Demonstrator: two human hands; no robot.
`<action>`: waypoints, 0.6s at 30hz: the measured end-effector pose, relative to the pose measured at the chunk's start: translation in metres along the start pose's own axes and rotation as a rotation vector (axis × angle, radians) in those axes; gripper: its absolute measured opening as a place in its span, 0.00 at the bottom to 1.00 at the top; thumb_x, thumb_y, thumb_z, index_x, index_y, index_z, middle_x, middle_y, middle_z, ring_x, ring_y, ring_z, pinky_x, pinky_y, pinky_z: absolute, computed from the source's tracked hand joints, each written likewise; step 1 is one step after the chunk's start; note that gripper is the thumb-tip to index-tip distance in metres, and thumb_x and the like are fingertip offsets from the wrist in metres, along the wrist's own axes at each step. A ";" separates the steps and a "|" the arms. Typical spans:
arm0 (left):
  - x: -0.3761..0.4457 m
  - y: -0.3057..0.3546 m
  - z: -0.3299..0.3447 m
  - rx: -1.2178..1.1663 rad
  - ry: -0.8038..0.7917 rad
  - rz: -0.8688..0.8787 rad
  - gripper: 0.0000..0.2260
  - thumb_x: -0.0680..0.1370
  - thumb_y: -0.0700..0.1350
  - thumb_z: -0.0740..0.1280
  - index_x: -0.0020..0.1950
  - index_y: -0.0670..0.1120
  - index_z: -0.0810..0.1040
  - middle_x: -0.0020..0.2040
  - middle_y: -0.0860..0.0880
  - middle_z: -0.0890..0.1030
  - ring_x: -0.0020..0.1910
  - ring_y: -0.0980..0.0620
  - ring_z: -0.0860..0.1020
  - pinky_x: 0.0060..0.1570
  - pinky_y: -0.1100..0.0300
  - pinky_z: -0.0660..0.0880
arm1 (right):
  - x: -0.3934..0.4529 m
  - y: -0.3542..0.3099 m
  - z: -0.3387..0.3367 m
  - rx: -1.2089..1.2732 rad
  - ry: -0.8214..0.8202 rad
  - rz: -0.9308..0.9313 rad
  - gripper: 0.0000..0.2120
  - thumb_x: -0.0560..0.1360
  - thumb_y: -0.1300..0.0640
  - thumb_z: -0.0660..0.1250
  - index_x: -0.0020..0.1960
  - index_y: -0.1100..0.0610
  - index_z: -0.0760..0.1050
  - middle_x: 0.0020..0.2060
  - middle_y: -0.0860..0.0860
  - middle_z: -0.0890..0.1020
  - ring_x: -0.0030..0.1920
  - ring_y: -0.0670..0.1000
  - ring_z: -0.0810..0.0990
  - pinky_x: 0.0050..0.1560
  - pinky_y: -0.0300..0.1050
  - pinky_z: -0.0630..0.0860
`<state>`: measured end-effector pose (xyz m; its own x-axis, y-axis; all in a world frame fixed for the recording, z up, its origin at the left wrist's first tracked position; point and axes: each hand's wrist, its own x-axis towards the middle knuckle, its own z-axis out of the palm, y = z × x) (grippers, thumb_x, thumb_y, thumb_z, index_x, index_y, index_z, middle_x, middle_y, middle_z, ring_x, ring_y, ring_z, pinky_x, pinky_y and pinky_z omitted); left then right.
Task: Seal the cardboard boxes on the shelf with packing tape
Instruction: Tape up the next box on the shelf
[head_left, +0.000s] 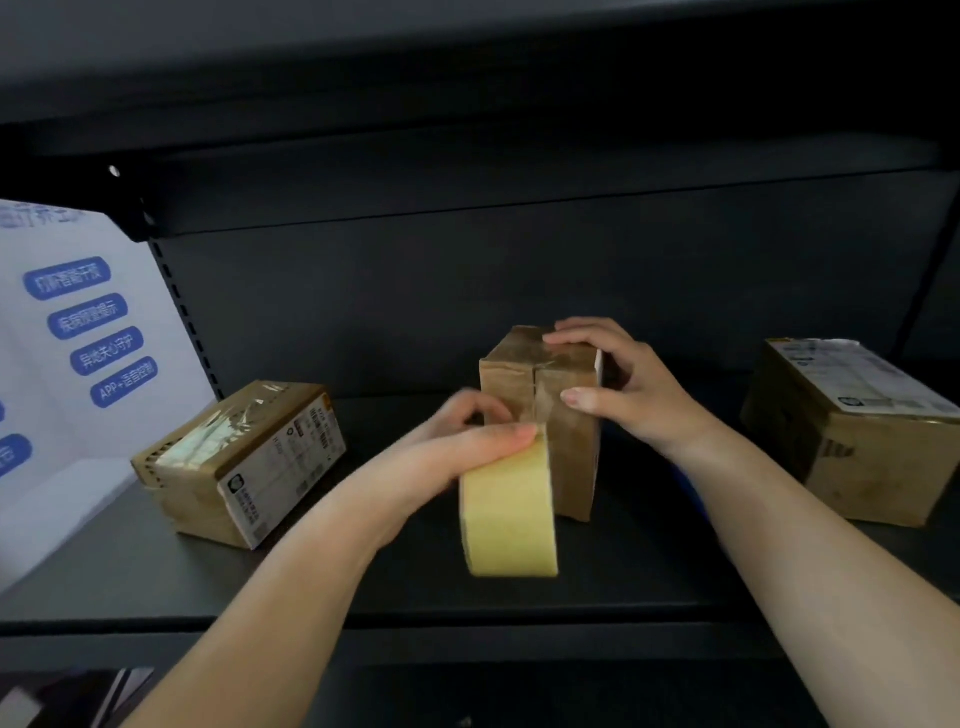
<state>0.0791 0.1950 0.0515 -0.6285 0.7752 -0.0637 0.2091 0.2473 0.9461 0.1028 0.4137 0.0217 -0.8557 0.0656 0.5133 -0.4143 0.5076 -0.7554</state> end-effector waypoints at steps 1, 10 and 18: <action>0.000 0.001 0.000 0.022 0.039 0.035 0.28 0.61 0.59 0.74 0.57 0.53 0.69 0.50 0.52 0.78 0.48 0.54 0.78 0.51 0.55 0.74 | 0.002 0.000 -0.001 0.012 -0.009 0.014 0.24 0.59 0.43 0.70 0.55 0.43 0.76 0.62 0.45 0.70 0.64 0.43 0.70 0.65 0.48 0.69; 0.010 -0.014 0.004 -0.083 0.036 0.276 0.30 0.62 0.53 0.73 0.59 0.57 0.62 0.52 0.51 0.79 0.49 0.53 0.81 0.45 0.59 0.77 | 0.004 0.005 -0.005 0.100 -0.063 0.027 0.23 0.60 0.45 0.70 0.55 0.44 0.76 0.63 0.46 0.69 0.64 0.48 0.70 0.64 0.53 0.71; 0.017 -0.017 0.003 0.016 -0.064 0.277 0.28 0.68 0.56 0.69 0.65 0.67 0.62 0.56 0.46 0.79 0.54 0.52 0.80 0.52 0.55 0.78 | 0.004 0.007 -0.007 0.121 -0.074 0.009 0.24 0.60 0.47 0.70 0.56 0.46 0.76 0.64 0.49 0.69 0.65 0.47 0.69 0.62 0.47 0.71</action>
<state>0.0667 0.2059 0.0331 -0.4971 0.8495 0.1765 0.3787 0.0295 0.9250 0.0989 0.4231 0.0213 -0.8783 0.0039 0.4781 -0.4369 0.3998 -0.8058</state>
